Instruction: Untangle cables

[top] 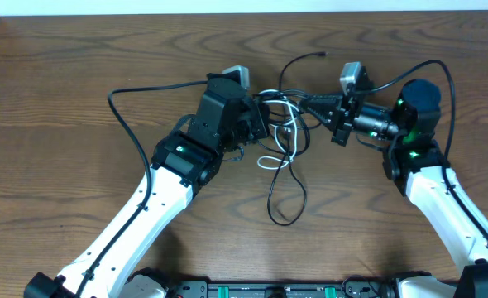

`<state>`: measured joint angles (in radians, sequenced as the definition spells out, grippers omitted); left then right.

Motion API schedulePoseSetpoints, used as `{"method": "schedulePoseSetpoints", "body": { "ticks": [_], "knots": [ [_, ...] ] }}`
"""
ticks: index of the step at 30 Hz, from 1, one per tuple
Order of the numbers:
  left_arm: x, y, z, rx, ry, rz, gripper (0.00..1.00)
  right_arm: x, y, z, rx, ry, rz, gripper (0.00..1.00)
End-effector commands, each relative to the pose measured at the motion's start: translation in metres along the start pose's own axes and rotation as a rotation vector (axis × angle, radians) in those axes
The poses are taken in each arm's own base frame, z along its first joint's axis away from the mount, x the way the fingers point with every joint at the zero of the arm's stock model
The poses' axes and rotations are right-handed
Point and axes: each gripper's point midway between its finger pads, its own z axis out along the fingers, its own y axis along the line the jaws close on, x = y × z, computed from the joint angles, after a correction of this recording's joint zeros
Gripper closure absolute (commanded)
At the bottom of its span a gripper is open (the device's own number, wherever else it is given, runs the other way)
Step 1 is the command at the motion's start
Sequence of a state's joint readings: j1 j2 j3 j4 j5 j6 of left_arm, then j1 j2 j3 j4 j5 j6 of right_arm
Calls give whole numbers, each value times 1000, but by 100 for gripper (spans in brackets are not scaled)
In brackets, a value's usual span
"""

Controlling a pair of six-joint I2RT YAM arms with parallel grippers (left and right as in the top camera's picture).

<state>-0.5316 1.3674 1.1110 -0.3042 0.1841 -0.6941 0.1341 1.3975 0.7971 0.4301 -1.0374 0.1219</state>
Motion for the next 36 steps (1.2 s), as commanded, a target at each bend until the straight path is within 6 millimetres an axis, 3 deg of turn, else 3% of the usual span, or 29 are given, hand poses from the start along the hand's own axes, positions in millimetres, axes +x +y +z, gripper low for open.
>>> {"method": "schedulePoseSetpoints", "body": {
  "ticks": [1, 5, 13, 16, 19, 22, 27, 32, 36],
  "knots": [
    [-19, 15, -5, -74, -87, -68, 92, -4, -28, -14, 141, -12, 28, 99],
    [-21, 17, -5, -74, -94, -104, 93, 13, -45, -21, 227, 34, 116, 99],
    [-20, 15, -5, -63, -87, -95, 92, 26, -46, -23, 239, 73, 164, 99],
    [-17, 10, -4, -42, -63, -50, 93, 25, -46, -23, 238, 69, 157, 88],
    [-13, 7, -4, -23, -43, -1, 92, 19, -45, -22, 227, 51, 132, 66],
    [-12, 5, -4, -13, -33, 27, 93, 8, -33, -18, 158, 23, 80, 56],
    [-12, 5, -4, -12, -33, 27, 92, -10, -5, -11, 13, -22, -28, 53],
    [-9, 0, -4, 15, -15, 32, 93, -9, 12, 0, -50, -18, -87, 53],
    [-3, -16, -5, 101, 21, 83, 93, -6, 25, 9, -88, -11, -174, 51]
  ]
}}
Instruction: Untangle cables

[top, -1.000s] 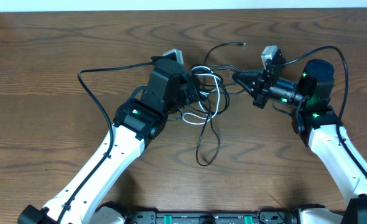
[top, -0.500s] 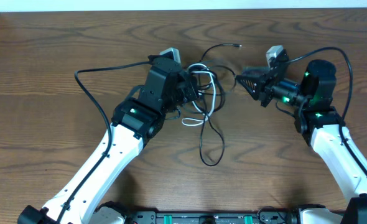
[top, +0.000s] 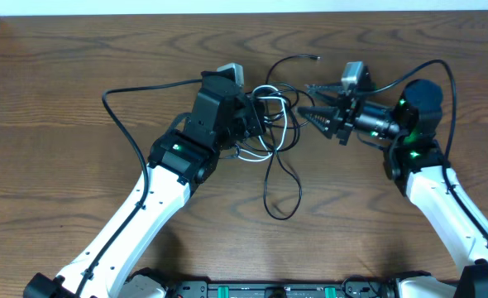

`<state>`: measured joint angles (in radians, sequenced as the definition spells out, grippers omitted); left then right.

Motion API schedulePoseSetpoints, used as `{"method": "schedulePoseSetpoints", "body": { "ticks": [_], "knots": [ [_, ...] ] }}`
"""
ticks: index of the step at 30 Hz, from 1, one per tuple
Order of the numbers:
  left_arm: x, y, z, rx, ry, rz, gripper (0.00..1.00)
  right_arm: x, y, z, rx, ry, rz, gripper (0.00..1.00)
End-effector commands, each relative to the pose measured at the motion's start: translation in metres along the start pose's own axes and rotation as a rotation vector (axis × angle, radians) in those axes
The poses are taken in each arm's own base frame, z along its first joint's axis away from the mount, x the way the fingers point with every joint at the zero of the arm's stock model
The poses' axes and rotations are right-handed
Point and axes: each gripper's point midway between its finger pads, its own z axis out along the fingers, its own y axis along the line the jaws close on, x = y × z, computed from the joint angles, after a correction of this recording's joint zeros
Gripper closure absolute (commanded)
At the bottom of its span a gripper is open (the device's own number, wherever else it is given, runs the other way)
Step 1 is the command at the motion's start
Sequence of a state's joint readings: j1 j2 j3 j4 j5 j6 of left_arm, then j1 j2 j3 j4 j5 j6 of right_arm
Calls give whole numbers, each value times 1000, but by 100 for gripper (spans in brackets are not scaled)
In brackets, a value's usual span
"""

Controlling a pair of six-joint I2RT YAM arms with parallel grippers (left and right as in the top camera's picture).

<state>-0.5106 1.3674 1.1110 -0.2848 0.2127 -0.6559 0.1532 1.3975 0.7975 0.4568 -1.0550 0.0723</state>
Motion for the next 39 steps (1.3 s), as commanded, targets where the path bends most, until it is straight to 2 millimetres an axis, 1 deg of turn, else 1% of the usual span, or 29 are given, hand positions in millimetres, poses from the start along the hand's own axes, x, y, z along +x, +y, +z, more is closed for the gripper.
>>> {"method": "schedulePoseSetpoints", "body": {
  "ticks": [1, 5, 10, 12, 16, 21, 23, 26, 29, 31, 33, 34, 35, 37, 38, 39],
  "knots": [
    [4, -20, -4, 102, 37, 71, 93, -4, 17, 7, -57, -3, -123, 51],
    [7, -30, -6, 161, 59, 115, 93, -4, 14, 11, -29, -2, -140, 50],
    [9, -32, -6, 169, 65, 119, 93, -4, 11, 11, -13, -1, -138, 56],
    [10, -33, -6, 171, 66, 121, 93, -3, 11, 11, -11, 1, -136, 57],
    [13, -42, -6, 195, 68, 136, 93, 4, 2, 10, 40, 24, -102, 53],
    [18, -53, -6, 228, 68, 155, 93, 8, 0, 10, 50, 39, -96, 56],
    [19, -54, -6, 229, 71, 157, 93, 7, -2, 10, 63, 38, -98, 63],
    [19, -55, -6, 235, 75, 157, 92, 7, -7, 10, 87, 39, -98, 76],
    [21, -56, -7, 243, 83, 157, 93, 7, -9, 10, 98, 39, -98, 83],
    [21, -57, -7, 243, 83, 157, 93, 7, -10, 9, 109, 39, -98, 92],
    [21, -57, -7, 244, 83, 157, 92, 8, -11, 9, 113, 41, -96, 94],
    [21, -57, -7, 244, 83, 158, 92, 8, -11, 9, 113, 41, -95, 94],
    [21, -57, -7, 244, 83, 157, 93, 8, -11, 9, 113, 42, -95, 90],
    [22, -58, -7, 249, 88, 158, 92, 9, -12, 9, 120, 44, -92, 68],
    [22, -58, -7, 251, 89, 158, 93, 9, -13, 9, 125, 46, -90, 61],
    [23, -59, -7, 256, 93, 159, 92, 9, -15, 9, 135, 47, -89, 56]
  ]
}}
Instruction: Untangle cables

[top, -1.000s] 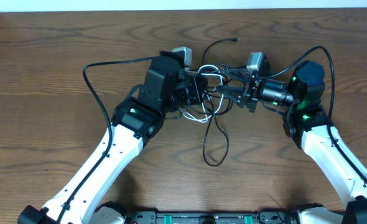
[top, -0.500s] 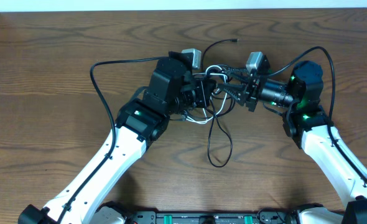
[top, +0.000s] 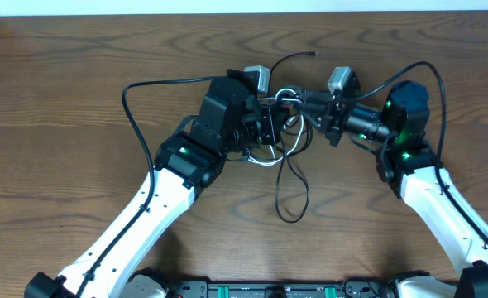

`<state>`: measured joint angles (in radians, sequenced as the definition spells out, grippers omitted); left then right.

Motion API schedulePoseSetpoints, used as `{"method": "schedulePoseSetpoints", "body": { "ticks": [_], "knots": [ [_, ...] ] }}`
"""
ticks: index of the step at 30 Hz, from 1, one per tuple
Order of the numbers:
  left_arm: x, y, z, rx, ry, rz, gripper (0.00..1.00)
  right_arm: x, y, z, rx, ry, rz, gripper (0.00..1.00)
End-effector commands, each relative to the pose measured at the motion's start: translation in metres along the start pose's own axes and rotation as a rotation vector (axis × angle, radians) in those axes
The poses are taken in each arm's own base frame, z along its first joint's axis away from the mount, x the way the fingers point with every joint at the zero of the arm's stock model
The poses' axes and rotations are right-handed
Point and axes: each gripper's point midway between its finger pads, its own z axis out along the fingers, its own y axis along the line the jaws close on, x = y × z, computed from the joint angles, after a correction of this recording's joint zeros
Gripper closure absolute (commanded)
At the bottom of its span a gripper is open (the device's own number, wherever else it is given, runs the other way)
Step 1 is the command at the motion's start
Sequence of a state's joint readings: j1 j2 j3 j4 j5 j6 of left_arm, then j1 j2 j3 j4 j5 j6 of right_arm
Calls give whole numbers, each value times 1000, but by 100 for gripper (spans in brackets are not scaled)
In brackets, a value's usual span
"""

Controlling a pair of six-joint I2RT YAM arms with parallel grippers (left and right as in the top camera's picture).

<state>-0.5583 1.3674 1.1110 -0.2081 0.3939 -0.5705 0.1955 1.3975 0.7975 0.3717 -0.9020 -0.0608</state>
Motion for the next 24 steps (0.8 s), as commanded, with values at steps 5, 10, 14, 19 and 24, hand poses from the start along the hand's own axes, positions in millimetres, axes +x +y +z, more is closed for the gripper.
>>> {"method": "schedulePoseSetpoints", "body": {
  "ticks": [5, 10, 14, 19, 24],
  "knots": [
    [4, -18, -3, 83, 32, 32, 93, -3, -4, 0, 35, 4, -50, 50],
    [5, -20, -3, 96, 40, 33, 93, 0, -15, -1, 100, 16, -47, 50],
    [7, -22, -3, 110, 51, 33, 93, 0, -18, -2, 120, 19, -46, 62],
    [7, -22, -3, 111, 50, 48, 92, 1, -18, -2, 119, 21, -42, 99],
    [7, -22, -3, 110, 50, 48, 92, 7, -19, -3, 122, 42, -19, 99]
  ]
}}
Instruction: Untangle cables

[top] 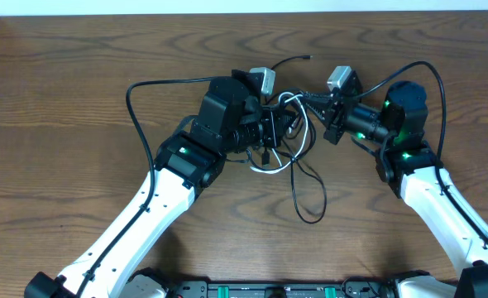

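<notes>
In the overhead view a white cable (pixel 291 98) and a black cable (pixel 308 204) lie knotted together at the table's middle. The black one hangs down in a long loop toward the front, and its free plug end (pixel 307 58) points to the back. My left gripper (pixel 270 132) is at the left side of the knot and looks shut on the cables, with white loops around its fingers. From the right, my right gripper (pixel 308 99) meets the knot with its fingers drawn narrow on a black strand. The grip points themselves are hidden by the fingers.
The brown wooden table (pixel 62 99) stretches all around. The left arm's own black lead (pixel 157 83) arcs over the table to the left. The right arm's lead (pixel 430 74) curves behind its wrist. A dark rail (pixel 277 290) runs along the front edge.
The long black loop has swung to the right and now reaches lower right of the knot. The white loops have spread a little. Both grippers stay at nearly the same spots.
At first both grippers were at the knot, the left one holding it. Then the left had carried it leftward while the right stood open and apart. Later both met again at the knot, the right drawn shut. Now the black loop hangs farther right.
</notes>
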`<state>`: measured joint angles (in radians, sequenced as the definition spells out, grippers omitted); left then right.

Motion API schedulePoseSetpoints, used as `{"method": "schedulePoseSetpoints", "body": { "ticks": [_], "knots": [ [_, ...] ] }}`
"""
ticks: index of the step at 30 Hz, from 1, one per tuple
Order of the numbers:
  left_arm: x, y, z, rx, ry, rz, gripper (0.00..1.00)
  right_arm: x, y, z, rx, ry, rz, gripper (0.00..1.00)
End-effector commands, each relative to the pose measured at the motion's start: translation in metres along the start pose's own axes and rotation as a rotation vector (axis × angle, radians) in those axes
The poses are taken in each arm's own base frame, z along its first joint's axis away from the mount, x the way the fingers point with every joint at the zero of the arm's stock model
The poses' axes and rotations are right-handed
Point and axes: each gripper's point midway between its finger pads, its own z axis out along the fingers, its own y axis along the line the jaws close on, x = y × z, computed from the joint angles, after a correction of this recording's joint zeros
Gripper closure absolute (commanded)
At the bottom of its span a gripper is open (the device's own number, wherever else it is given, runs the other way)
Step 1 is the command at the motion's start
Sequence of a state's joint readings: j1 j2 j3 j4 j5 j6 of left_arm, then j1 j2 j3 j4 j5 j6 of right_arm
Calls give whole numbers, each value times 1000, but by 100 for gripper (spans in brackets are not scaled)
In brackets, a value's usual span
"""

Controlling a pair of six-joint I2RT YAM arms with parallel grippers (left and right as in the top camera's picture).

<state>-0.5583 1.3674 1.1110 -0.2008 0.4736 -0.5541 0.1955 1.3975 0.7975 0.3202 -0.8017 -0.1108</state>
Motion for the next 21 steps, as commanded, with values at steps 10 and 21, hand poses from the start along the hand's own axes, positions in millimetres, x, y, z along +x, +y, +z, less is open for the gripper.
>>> {"method": "schedulePoseSetpoints", "body": {
  "ticks": [10, 21],
  "knots": [
    [1, -10, -2, 40, 11, 42, 93, 3, -13, -3, 85, 26, 13, 85],
    [21, -24, -4, 144, 97, 243, 92, -3, -1, -2, 10, 3, -61, 51]
  ]
}}
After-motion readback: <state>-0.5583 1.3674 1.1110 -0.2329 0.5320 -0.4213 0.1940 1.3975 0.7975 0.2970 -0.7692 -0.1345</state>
